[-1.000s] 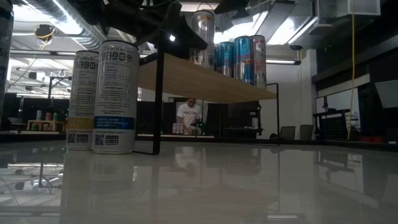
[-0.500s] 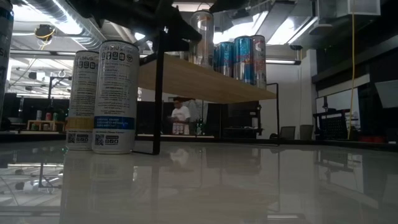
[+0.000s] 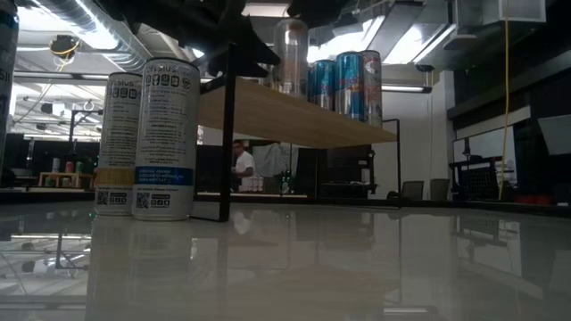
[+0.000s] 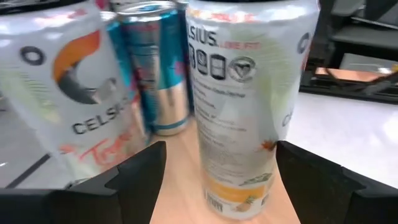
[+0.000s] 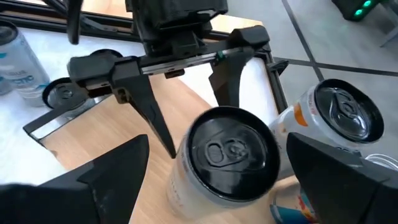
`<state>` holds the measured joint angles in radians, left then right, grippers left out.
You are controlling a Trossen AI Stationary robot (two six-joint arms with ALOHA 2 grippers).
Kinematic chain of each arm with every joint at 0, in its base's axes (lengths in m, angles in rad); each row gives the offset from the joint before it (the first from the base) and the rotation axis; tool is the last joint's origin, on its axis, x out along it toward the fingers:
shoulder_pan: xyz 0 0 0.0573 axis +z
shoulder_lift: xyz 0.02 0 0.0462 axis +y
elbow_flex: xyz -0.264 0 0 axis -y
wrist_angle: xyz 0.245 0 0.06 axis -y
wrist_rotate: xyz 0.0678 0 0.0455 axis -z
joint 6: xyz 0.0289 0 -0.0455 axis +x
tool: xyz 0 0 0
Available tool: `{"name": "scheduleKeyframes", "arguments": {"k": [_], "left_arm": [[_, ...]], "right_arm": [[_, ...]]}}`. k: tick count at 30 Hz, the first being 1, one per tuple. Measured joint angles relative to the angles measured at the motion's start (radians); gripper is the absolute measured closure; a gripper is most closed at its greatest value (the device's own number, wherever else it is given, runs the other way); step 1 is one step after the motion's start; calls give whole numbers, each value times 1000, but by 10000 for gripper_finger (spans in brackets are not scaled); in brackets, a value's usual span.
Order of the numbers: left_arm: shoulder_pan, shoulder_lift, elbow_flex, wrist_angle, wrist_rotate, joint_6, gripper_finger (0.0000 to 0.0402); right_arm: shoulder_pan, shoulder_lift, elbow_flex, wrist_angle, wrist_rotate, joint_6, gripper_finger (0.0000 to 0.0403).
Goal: Place canned beverage on shelf
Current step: Put the white-yellow soda can on the shelf aligned with the other white-yellow soda can
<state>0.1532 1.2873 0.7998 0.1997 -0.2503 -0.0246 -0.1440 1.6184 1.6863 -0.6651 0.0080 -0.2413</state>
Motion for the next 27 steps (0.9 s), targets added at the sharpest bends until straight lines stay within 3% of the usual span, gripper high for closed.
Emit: {"name": "scheduleKeyframes", "arguments": {"k": [13, 19, 27], "left_arm": [[1, 1, 0, 0, -130, -40, 107], [1, 1, 0, 0, -133, -47, 107], [1, 2, 0, 0, -132, -47, 107]], "right_arm": [[0, 3, 0, -2, 36, 8, 27], [0, 3, 0, -2, 131, 8, 27], [0, 3, 0, -17, 168, 0, 27]]}}
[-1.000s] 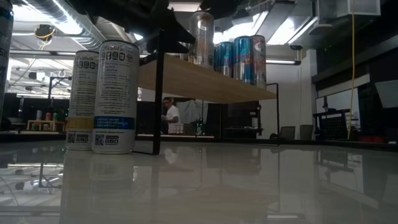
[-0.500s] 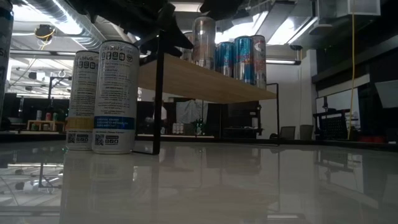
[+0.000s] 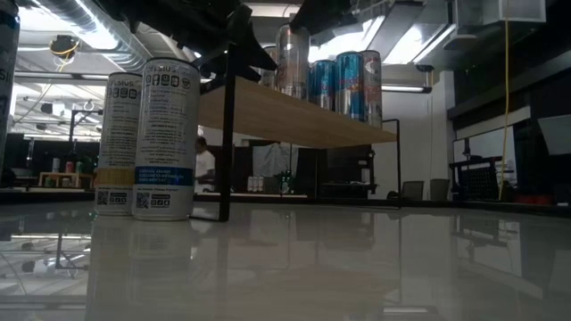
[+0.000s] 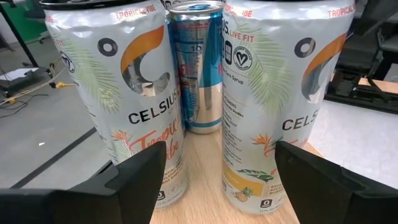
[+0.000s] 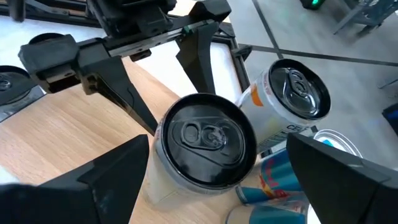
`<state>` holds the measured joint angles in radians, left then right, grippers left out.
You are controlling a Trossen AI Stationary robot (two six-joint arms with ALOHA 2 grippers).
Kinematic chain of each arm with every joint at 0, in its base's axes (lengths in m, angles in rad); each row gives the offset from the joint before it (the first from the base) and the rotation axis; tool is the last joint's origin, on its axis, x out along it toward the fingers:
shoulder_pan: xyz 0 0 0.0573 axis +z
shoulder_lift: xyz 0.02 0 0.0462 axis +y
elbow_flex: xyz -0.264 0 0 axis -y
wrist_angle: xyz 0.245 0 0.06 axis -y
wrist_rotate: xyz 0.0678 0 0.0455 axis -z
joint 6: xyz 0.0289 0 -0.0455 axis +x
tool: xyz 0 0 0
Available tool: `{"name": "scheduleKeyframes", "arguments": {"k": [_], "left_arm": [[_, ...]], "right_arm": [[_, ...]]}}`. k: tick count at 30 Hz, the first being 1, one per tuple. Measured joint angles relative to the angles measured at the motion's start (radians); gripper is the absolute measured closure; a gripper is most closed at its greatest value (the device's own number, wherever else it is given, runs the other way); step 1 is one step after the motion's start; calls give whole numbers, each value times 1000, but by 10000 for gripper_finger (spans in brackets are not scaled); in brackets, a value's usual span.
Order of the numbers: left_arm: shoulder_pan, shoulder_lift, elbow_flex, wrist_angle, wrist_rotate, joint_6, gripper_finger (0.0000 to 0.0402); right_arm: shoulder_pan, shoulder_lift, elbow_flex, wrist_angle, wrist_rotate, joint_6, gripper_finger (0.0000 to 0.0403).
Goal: Place canned beverage on shelf
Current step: Put the white-yellow soda can on the shelf aligned with the other white-yellow soda can
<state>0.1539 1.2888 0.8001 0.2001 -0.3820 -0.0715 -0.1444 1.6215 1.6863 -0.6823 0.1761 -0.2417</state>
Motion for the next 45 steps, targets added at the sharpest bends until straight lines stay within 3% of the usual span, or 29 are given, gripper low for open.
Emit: {"name": "scheduleKeyframes", "arguments": {"k": [28, 45], "left_arm": [[0, 0, 1, 1, -2, -6, 107], [0, 0, 1, 0, -2, -6, 107]], "right_arm": [[0, 0, 0, 0, 216, 1, 27], [0, 0, 0, 1, 11, 0, 27]]}}
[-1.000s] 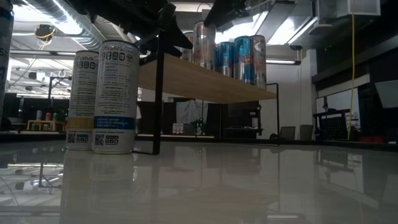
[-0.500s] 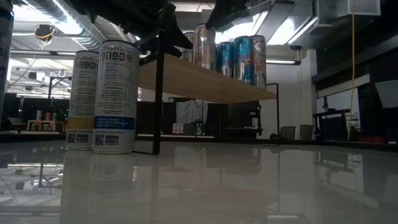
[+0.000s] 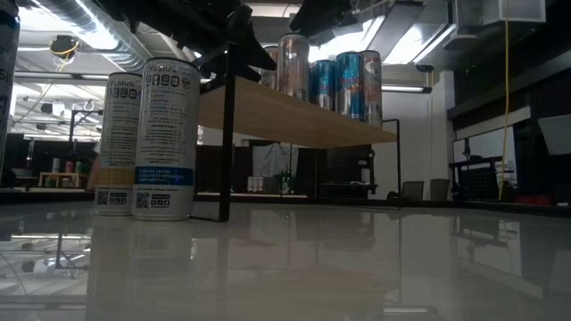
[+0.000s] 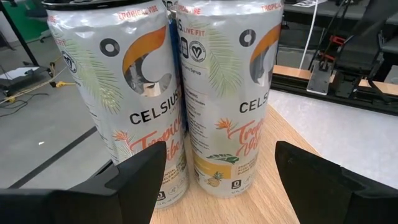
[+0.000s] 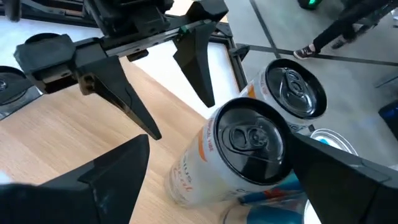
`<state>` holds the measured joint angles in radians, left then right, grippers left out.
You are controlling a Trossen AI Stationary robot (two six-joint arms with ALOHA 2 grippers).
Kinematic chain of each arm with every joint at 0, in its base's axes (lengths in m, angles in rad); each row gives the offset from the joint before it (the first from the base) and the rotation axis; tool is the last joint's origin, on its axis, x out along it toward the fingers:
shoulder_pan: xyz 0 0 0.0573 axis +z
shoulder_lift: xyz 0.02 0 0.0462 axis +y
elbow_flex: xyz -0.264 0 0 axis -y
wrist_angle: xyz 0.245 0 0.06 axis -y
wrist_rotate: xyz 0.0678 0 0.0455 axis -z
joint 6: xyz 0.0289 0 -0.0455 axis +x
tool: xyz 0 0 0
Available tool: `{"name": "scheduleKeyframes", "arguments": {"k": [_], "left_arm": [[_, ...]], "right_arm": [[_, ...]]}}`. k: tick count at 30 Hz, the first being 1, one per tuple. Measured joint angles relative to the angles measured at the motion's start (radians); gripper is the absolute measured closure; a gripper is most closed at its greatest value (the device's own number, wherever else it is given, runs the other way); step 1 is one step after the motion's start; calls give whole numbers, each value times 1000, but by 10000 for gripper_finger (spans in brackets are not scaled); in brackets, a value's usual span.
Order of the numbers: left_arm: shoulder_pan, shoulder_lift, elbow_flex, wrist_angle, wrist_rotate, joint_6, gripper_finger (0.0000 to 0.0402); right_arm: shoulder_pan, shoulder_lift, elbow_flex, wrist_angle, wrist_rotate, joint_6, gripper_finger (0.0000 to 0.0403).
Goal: Place canned beverage on shelf
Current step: Put the white-yellow soda can on the shelf aligned with the other white-yellow soda can
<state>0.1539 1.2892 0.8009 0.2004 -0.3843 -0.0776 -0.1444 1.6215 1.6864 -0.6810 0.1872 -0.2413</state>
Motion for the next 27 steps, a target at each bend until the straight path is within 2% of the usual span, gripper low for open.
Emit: {"name": "scheduleKeyframes", "arguments": {"k": [8, 19, 27], "left_arm": [[0, 0, 0, 0, 0, 0, 107], [0, 0, 0, -1, 0, 0, 107], [0, 0, 0, -1, 0, 0, 107]], "right_arm": [[0, 1, -36, 80, 10, 0, 27], [0, 0, -59, 100, 173, -11, 27], [0, 0, -59, 112, 230, -11, 27]]}}
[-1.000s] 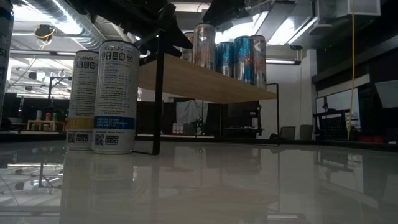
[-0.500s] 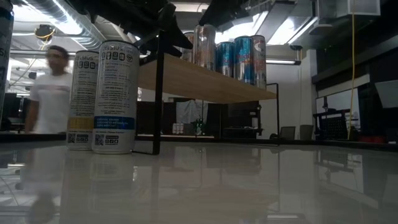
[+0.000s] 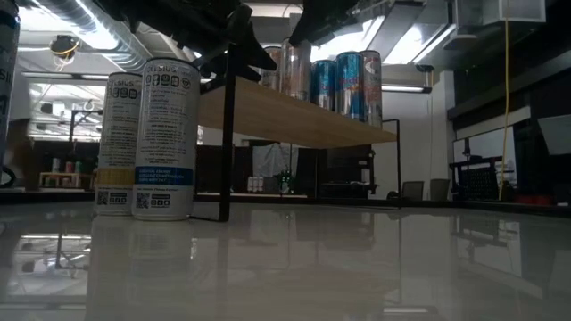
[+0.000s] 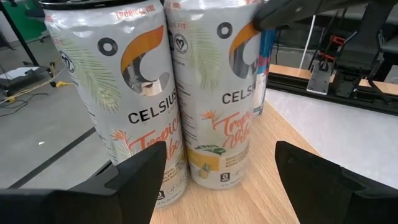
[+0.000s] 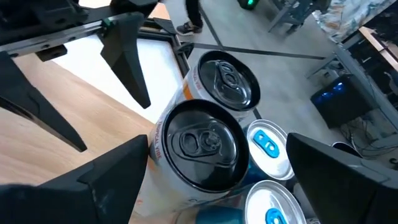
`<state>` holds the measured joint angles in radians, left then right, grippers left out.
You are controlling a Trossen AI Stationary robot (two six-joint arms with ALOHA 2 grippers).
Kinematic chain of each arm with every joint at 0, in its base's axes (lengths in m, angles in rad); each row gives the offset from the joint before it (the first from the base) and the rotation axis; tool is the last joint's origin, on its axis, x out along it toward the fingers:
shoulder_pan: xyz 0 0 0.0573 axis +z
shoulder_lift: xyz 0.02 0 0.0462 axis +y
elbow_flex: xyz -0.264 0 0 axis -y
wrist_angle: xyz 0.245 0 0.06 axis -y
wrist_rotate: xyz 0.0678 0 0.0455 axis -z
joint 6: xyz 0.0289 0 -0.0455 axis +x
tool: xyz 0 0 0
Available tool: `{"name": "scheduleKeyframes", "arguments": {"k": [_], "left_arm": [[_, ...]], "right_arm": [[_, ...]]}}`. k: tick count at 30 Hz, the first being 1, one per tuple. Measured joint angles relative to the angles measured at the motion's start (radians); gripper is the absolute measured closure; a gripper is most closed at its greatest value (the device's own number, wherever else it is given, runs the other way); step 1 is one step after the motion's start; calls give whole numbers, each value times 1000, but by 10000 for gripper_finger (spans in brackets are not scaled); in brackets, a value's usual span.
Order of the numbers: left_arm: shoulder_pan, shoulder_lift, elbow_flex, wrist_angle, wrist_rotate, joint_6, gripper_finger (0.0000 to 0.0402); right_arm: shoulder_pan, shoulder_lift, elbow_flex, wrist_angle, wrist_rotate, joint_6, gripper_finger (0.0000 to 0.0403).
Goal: Place canned beverage on shelf
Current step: Put the white-yellow soda can on the shelf aligned with the other white-yellow soda can
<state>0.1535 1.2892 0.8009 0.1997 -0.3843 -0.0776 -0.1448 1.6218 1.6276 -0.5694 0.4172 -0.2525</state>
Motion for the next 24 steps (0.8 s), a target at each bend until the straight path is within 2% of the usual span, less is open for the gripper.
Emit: {"name": "scheduleKeyframes", "arguments": {"k": [24], "left_arm": [[0, 0, 0, -1, 0, 0, 107]], "right_arm": [[-2, 0, 0, -5, 21, -16, 27]]}}
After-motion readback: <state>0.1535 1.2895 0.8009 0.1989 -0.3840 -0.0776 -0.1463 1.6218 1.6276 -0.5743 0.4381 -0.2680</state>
